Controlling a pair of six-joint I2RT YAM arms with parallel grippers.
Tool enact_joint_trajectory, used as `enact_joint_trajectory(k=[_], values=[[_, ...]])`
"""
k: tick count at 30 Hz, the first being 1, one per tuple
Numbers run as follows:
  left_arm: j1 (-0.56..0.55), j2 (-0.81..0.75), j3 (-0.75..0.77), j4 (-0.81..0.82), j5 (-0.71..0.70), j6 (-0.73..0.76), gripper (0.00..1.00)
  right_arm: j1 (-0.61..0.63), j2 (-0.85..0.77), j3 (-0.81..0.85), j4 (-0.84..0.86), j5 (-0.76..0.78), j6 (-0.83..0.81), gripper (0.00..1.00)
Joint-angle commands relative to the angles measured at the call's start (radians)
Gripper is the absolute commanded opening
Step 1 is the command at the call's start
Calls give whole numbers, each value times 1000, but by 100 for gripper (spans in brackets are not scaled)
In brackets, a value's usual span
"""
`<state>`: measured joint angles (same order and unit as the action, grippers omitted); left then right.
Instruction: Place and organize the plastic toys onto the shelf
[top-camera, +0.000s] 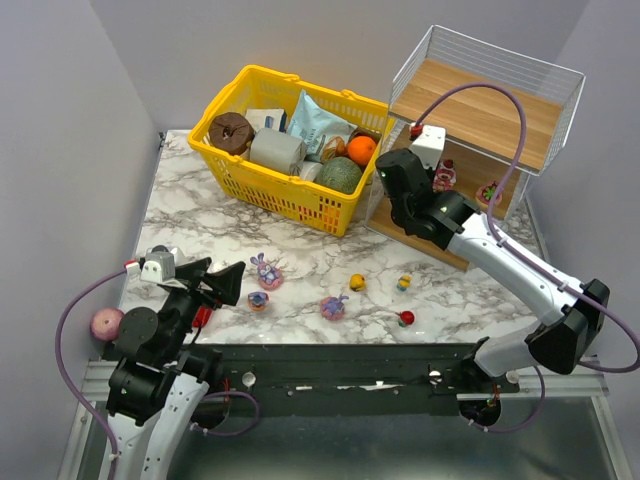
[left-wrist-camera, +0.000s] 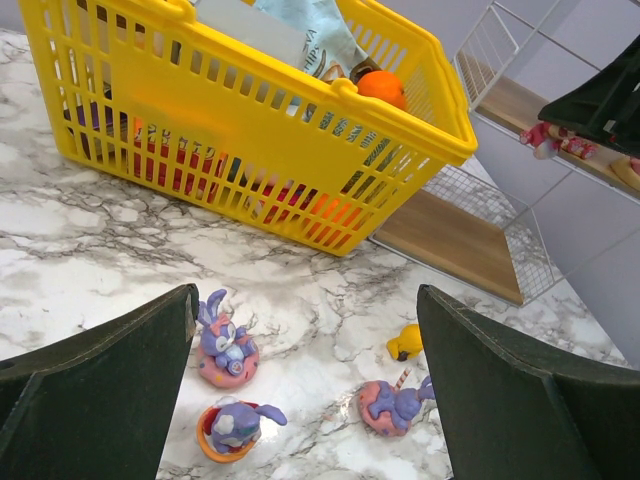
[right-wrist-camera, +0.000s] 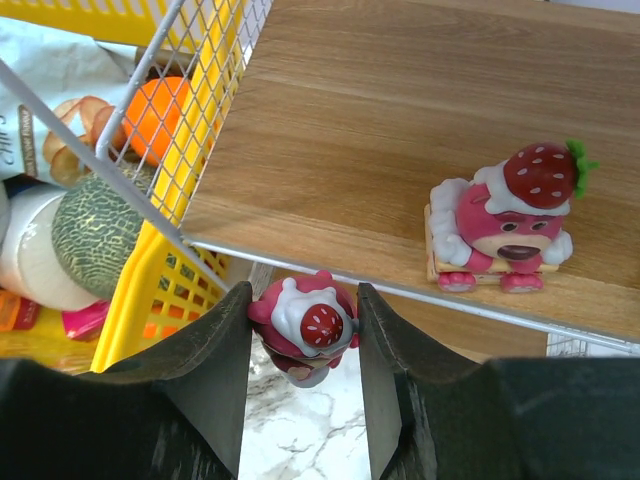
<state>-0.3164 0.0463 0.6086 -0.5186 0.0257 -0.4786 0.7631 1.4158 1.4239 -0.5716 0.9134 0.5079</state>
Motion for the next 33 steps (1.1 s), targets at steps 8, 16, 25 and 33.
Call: enact_joint_trajectory(k=[8,16,25,33], values=[[-3,7,-3,-4,-18,5,99,-7,28,12,151,111,12,13],[-3,9,-3,-3,-18,5,99,-8,28,1,208,163,-14,13],[-3,4,-3,-3,-20,5,99,-30,89,1,239,176,-6,15],[-3,4,-3,-6,-18,5,99,-51,118,-5,271,183,-32,25]])
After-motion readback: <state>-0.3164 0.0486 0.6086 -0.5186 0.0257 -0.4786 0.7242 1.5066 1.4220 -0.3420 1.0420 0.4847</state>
